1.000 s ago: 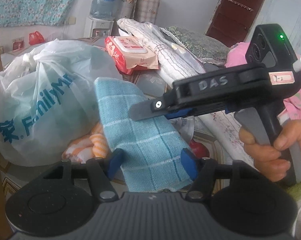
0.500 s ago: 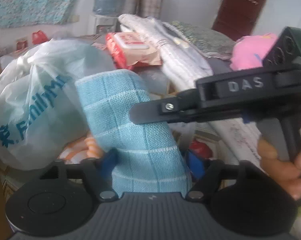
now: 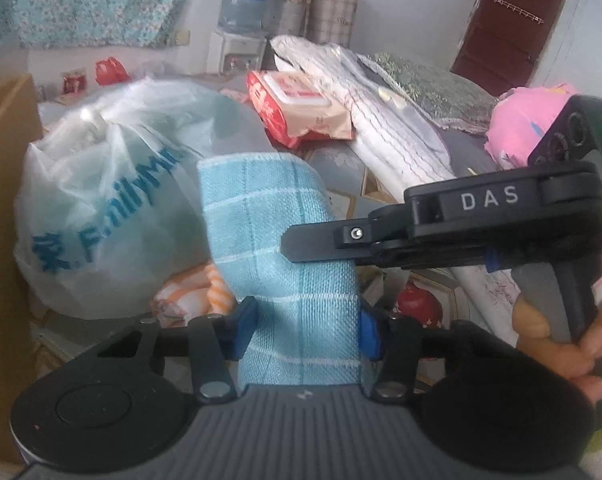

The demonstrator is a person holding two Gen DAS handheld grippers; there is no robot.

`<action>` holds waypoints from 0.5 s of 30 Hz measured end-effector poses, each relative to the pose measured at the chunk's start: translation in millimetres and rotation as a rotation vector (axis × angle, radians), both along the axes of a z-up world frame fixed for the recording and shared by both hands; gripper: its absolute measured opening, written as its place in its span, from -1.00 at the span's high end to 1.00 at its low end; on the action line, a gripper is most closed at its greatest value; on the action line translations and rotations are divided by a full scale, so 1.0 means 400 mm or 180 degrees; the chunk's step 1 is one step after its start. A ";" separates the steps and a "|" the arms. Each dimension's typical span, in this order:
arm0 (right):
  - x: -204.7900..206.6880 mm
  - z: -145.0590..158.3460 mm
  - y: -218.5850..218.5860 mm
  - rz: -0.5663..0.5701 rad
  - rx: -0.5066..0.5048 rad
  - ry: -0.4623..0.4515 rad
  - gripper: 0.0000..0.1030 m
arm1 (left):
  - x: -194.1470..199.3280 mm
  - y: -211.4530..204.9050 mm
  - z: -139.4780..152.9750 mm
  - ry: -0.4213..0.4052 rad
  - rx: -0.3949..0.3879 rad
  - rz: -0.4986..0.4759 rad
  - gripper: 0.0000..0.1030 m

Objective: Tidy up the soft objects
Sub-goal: 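Lower the blue towel into the cardboard box and open the right gripper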

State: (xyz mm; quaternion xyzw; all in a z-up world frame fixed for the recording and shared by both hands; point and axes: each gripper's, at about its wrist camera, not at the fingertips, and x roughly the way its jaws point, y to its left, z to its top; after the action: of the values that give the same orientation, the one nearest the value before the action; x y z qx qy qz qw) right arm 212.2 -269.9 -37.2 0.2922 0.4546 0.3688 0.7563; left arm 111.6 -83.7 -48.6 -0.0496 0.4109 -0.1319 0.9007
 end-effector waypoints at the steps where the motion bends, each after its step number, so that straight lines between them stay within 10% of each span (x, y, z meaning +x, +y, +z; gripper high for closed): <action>1: 0.001 -0.001 -0.003 0.0009 0.0089 0.0045 0.75 | -0.005 0.001 0.008 -0.0017 0.0017 0.0006 -0.01; 15: 0.020 0.046 -0.107 -0.0393 0.0691 -0.0027 0.75 | 0.073 -0.095 0.104 -0.0212 0.0275 -0.0116 0.16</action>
State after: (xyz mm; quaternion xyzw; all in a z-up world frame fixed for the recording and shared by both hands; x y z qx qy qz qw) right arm 220.1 -312.9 -18.8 0.3983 0.3900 0.3698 0.7433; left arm 140.6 -121.7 -6.9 0.0012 0.3869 -0.1320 0.9126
